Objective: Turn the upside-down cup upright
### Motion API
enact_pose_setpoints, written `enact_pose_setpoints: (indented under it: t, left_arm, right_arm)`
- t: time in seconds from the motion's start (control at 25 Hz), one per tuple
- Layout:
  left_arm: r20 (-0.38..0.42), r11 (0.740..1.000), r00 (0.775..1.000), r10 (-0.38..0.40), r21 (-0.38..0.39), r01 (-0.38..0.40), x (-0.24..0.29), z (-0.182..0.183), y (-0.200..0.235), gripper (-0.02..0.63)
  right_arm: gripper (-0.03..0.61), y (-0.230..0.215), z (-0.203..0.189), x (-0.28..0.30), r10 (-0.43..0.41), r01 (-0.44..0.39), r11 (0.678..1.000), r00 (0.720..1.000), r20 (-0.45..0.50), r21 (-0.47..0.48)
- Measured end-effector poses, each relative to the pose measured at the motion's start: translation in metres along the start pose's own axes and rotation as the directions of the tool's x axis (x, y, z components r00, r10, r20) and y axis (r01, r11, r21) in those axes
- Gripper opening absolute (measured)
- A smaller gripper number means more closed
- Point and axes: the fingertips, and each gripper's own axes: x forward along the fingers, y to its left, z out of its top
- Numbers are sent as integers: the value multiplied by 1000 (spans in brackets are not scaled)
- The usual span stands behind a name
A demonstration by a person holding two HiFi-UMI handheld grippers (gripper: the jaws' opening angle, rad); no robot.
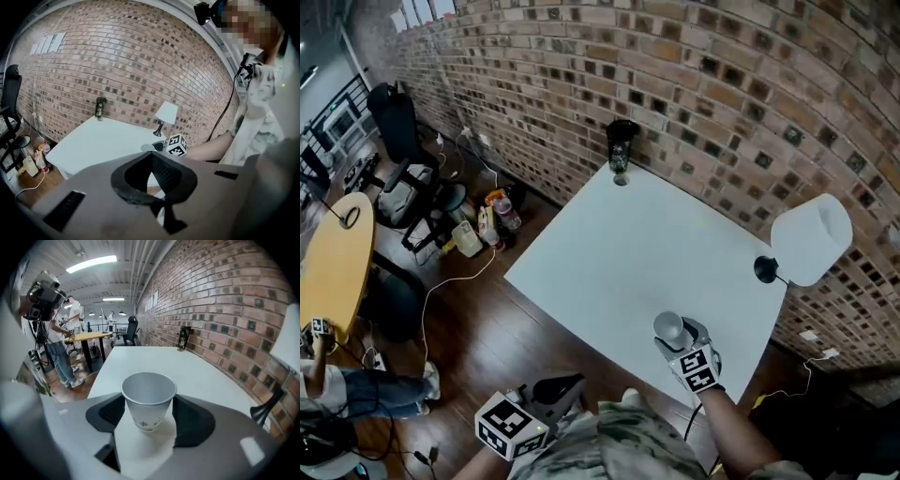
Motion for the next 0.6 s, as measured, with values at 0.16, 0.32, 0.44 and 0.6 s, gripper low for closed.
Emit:
enact_pose_setpoints:
  t: [0.16, 0.32, 0.44, 0.6]
  left_arm:
    - [10, 1000, 1000, -8, -12, 9, -4, -1, 14, 6]
    - [15, 1000, 1000, -5, -29, 5, -15, -6, 24, 6]
    - [13, 999, 1000, 16, -44, -15, -27, -12, 34, 6]
    - [15, 996, 999, 48, -71, -47, -41, -19, 48, 6]
  right_arm:
    - [314, 2, 11, 14, 6, -17, 994, 995, -101, -112]
    - [314, 7, 29, 38, 28, -53, 984, 989, -142, -173]
    - [314, 12, 30, 60, 46, -85, 975, 982, -185, -207]
    - [312, 15, 26, 79, 43, -101, 962, 973, -226, -254]
